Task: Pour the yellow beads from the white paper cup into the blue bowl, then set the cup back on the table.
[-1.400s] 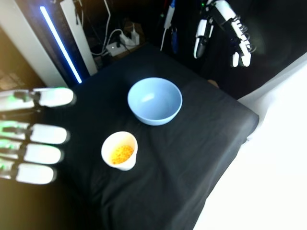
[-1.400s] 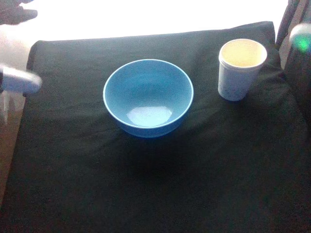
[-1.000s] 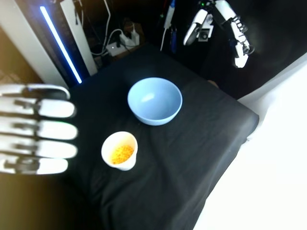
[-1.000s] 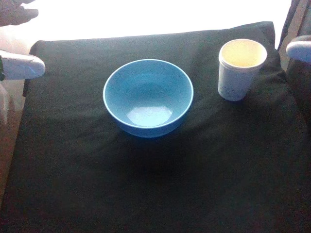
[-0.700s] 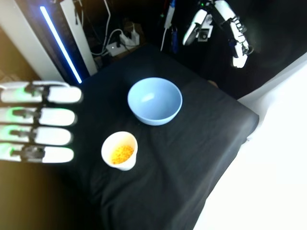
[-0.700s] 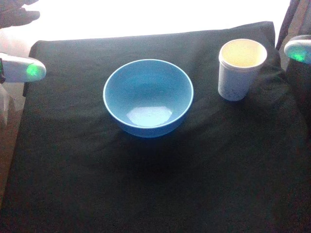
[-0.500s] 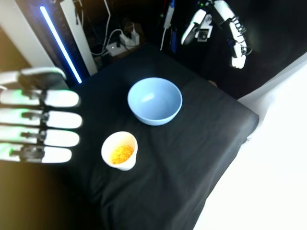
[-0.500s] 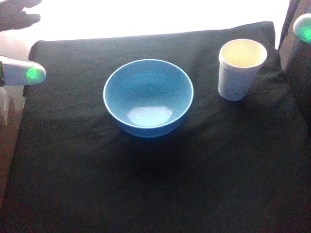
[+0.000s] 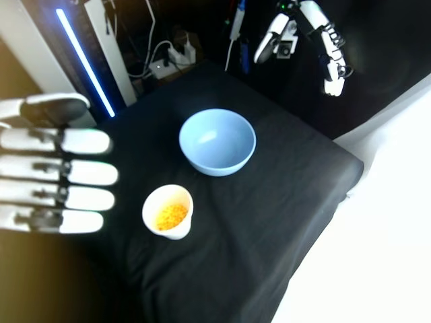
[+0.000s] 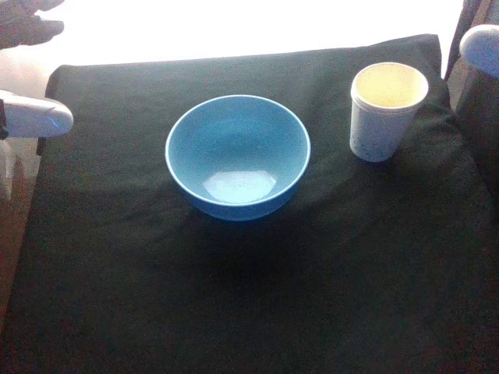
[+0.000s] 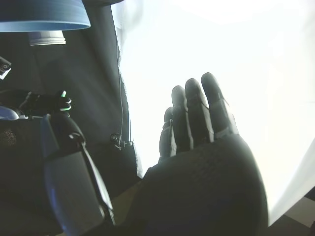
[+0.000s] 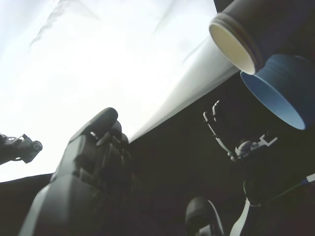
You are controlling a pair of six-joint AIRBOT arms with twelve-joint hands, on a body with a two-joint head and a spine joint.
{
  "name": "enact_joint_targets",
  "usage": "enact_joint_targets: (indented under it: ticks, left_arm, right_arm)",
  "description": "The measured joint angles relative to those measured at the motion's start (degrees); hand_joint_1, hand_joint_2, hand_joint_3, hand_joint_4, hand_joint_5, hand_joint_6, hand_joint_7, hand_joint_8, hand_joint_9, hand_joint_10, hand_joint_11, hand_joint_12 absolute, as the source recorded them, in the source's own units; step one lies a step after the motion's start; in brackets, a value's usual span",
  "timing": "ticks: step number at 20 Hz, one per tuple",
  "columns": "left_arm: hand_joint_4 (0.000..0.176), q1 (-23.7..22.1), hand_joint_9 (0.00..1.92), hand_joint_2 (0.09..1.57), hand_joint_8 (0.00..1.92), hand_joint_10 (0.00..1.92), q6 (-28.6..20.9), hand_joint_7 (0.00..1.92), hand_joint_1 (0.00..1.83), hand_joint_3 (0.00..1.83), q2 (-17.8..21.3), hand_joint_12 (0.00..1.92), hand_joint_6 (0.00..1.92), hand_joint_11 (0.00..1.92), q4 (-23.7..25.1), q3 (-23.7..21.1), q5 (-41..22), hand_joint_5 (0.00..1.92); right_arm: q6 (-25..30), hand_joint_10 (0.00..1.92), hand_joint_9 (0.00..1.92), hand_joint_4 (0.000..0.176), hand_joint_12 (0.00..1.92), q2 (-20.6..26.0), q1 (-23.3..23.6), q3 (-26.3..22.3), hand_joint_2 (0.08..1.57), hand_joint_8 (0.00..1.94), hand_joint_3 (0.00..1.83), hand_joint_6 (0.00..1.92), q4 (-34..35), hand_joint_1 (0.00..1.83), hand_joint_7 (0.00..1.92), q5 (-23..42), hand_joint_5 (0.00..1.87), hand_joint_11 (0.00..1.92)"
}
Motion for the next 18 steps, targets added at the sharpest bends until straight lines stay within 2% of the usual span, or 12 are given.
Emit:
enact_joint_targets:
  ticks: [1,2,3,5,6,7,8,9,10,15,16,18]
  left_arm:
    - [0.058,0.0,0.35,0.76,0.0,0.0,0.0,0.38,0.77,0.0,-0.2,0.82,0.0,0.0,-0.1,0.0,0.2,0.16]
    - [0.051,0.0,0.34,0.76,0.0,0.0,0.0,0.36,0.78,0.0,-0.3,0.8,0.0,0.0,0.1,0.0,0.3,0.16]
    - [0.059,0.0,0.32,0.77,0.0,0.0,0.0,0.34,0.8,0.0,-0.4,0.77,0.0,0.0,0.3,0.0,0.4,0.16]
    - [0.083,0.0,0.29,0.76,0.0,0.0,0.0,0.32,0.79,0.0,-0.4,0.7,0.01,0.0,0.1,0.0,0.4,0.19]
    - [0.087,0.0,0.28,0.76,0.0,0.0,0.0,0.31,0.8,0.0,-0.5,0.67,0.01,0.0,0.1,0.0,0.4,0.2]
    - [0.094,0.0,0.27,0.76,0.0,0.0,0.0,0.31,0.8,0.0,-0.8,0.63,0.0,0.0,0.1,0.2,0.3,0.2]
    - [0.08,0.0,0.24,0.74,0.0,0.0,0.0,0.26,0.77,0.0,-1.2,0.58,0.0,0.0,0.2,0.2,0.7,0.17]
    - [0.08,0.0,0.24,0.74,0.0,0.0,0.0,0.26,0.77,0.0,-1.2,0.58,0.0,0.0,0.2,0.2,0.8,0.17]
    - [0.061,0.0,0.25,0.74,0.0,0.01,0.0,0.27,0.76,0.0,-1.4,0.61,0.0,0.0,0.3,0.2,0.8,0.16]
    - [0.0,0.0,0.27,0.74,0.0,0.0,-0.2,0.23,0.74,0.0,-1.6,0.8,0.0,0.0,0.3,0.6,0.8,0.11]
    - [0.0,0.0,0.27,0.74,0.0,0.0,-0.3,0.23,0.75,0.0,-1.9,0.8,0.0,0.01,0.3,0.8,0.7,0.11]
    - [0.0,0.0,0.25,0.78,0.0,0.0,-0.6,0.23,0.75,0.01,-2.5,0.79,0.0,0.0,0.5,0.9,1.0,0.06]
  right_arm:
    - [0.0,0.01,0.23,0.106,0.94,-0.5,0.0,0.2,0.75,0.0,0.0,0.0,0.6,0.56,0.2,-0.6,0.01,0.0]
    - [0.2,0.0,0.19,0.133,0.78,-1.0,0.0,0.3,0.66,0.0,0.0,0.0,1.1,0.76,0.18,-1.2,0.0,0.0]
    - [0.1,0.0,0.17,0.143,0.62,-1.5,0.0,0.8,0.6,0.0,0.0,0.0,1.4,0.81,0.15,-1.7,0.0,0.0]
    - [0.2,0.0,0.14,0.122,0.75,-2.6,0.0,1.5,0.53,0.0,0.0,0.0,2.3,0.74,0.11,-2.9,0.0,0.0]
    - [0.7,0.0,0.13,0.11,0.68,-3.3,0.0,2.1,0.51,0.0,0.0,0.0,2.7,0.76,0.1,-3.4,0.0,0.0]
    - [1.6,0.0,0.14,0.124,0.61,-3.7,0.0,2.5,0.5,0.0,0.0,0.0,2.8,0.79,0.11,-4.0,0.0,0.0]
    - [2.4,0.01,0.18,0.102,0.55,-4.2,0.0,3.5,0.49,0.01,0.0,0.0,2.7,0.73,0.13,-5.0,0.0,0.0]
    - [2.5,0.01,0.18,0.102,0.55,-4.3,0.0,3.7,0.49,0.01,0.0,0.0,2.8,0.73,0.13,-5.2,0.0,0.0]
    - [2.6,0.01,0.18,0.097,0.54,-4.7,0.0,4.2,0.51,0.0,0.0,0.0,3.5,0.74,0.13,-5.9,0.0,0.0]
    - [3.3,0.0,0.12,0.145,0.44,-6.9,0.0,5.7,0.48,0.0,0.0,0.0,5.0,0.73,0.11,-7.8,0.0,0.0]
    - [3.5,0.0,0.12,0.15,0.44,-7.3,0.0,5.9,0.49,0.0,0.0,0.0,5.6,0.74,0.12,-7.8,0.0,0.0]
    - [4.4,0.01,0.14,0.125,0.52,-8.4,0.0,6.8,0.48,0.0,0.0,0.0,6.7,0.72,0.13,-7.8,0.0,0.0]
